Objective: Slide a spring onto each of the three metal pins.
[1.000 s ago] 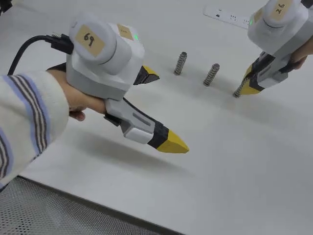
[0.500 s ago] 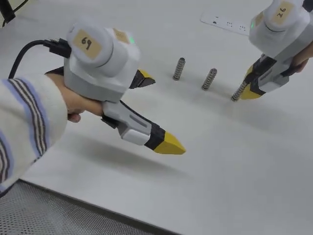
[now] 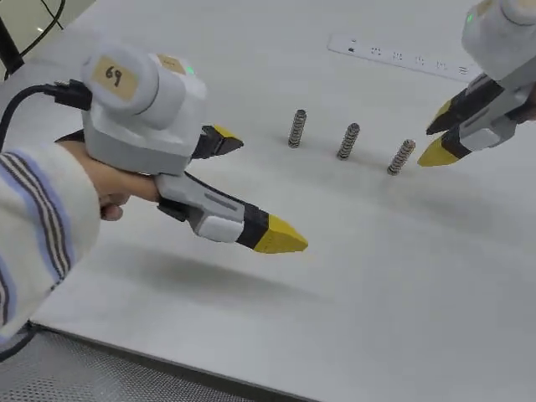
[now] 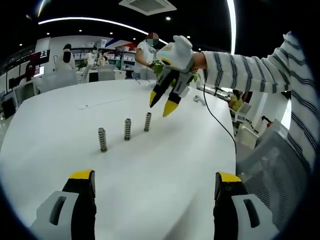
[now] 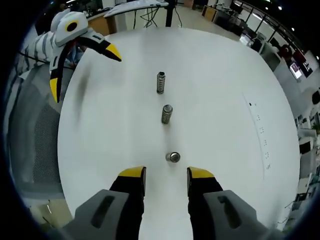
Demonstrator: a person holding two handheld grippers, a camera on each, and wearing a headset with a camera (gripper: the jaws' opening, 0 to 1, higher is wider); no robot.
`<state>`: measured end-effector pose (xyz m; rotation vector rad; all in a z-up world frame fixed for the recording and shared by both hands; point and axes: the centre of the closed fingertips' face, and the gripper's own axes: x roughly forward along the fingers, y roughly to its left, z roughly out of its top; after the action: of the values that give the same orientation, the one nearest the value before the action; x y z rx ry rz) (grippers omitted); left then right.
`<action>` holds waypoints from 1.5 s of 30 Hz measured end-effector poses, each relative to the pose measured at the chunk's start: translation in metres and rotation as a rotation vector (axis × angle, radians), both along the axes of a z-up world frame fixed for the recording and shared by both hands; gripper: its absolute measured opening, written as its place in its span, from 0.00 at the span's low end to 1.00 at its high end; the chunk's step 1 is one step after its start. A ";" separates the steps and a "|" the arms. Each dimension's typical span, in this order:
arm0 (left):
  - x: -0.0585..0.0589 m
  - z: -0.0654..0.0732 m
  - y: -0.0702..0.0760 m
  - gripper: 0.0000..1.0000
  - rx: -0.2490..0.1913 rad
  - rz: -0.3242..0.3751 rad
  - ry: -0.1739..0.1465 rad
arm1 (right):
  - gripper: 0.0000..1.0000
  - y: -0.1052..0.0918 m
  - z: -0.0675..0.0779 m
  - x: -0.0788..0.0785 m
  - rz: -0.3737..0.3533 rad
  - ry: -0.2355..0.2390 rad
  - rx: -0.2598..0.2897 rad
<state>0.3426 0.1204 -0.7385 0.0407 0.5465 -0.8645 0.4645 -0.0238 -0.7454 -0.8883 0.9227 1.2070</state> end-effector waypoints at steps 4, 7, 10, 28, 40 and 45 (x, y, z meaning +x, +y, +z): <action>0.000 0.001 0.008 0.97 0.008 0.018 -0.002 | 0.43 0.000 0.008 -0.007 -0.082 -0.015 0.083; 0.001 0.002 0.014 0.96 -0.009 0.045 0.008 | 0.50 0.000 0.013 -0.016 -0.120 -0.020 0.133; -0.002 0.000 0.017 0.95 0.008 0.042 0.003 | 0.51 -0.001 0.014 -0.022 -0.144 -0.021 0.167; 0.000 -0.007 0.036 0.98 0.045 0.124 0.001 | 0.78 -0.006 0.032 -0.059 -0.329 -0.085 0.401; -0.004 -0.011 0.043 0.98 0.034 0.148 0.035 | 0.86 -0.011 0.031 -0.085 -0.465 -0.098 0.535; -0.005 -0.010 0.043 0.98 0.020 0.161 0.050 | 0.91 -0.010 0.033 -0.094 -0.514 -0.113 0.621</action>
<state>0.3377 0.1629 -0.7480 -0.0068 0.5971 -0.7047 0.3702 -0.0341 -0.7124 -0.1946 0.5749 0.8965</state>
